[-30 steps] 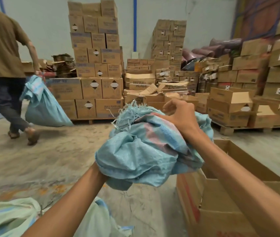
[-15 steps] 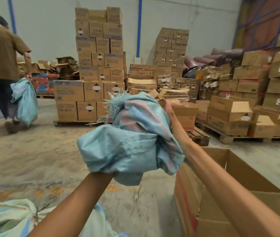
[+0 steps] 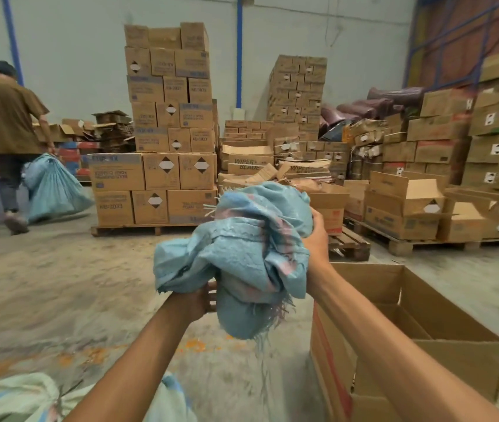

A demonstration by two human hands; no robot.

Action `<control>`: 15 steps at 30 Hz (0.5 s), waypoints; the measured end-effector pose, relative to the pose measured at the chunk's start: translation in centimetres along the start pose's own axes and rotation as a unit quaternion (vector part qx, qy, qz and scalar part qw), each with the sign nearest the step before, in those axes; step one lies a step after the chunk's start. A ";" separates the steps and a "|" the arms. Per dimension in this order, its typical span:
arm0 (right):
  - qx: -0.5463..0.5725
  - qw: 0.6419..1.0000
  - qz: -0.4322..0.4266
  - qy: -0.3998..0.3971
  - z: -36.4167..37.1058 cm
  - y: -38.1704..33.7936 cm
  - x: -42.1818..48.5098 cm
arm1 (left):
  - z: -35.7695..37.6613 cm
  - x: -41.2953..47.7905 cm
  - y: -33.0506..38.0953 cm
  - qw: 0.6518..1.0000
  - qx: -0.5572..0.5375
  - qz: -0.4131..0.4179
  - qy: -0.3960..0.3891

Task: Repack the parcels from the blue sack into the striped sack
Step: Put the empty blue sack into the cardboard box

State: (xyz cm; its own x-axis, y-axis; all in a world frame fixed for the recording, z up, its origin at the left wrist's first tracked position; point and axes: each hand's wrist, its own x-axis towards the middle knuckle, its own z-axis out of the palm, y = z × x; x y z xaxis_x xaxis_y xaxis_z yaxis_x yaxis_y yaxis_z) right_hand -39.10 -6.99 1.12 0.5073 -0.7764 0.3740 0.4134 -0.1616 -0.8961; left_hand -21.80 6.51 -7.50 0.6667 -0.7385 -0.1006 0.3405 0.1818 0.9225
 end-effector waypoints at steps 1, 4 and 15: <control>-0.026 0.999 -0.027 0.019 -0.4 0.2 0.2 | -0.2 -0.7 0.4 0.999 0.019 -0.029 -0.012; -0.151 0.975 -0.113 0.118 -1.1 0.5 0.7 | -2.2 -0.4 0.4 0.995 0.001 -0.075 0.071; -0.142 0.964 -0.153 0.165 1.4 2.5 -0.4 | 6.4 -4.5 4.9 0.992 0.088 0.074 -0.052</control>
State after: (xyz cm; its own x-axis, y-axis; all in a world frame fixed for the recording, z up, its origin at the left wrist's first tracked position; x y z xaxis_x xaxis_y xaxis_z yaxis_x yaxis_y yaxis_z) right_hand -37.22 -6.27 -0.99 0.1076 -0.8097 0.5769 0.2576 -0.5378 -0.8028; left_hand -27.38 6.54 -0.08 0.6254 -0.7770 0.0714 0.1170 0.1838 0.9760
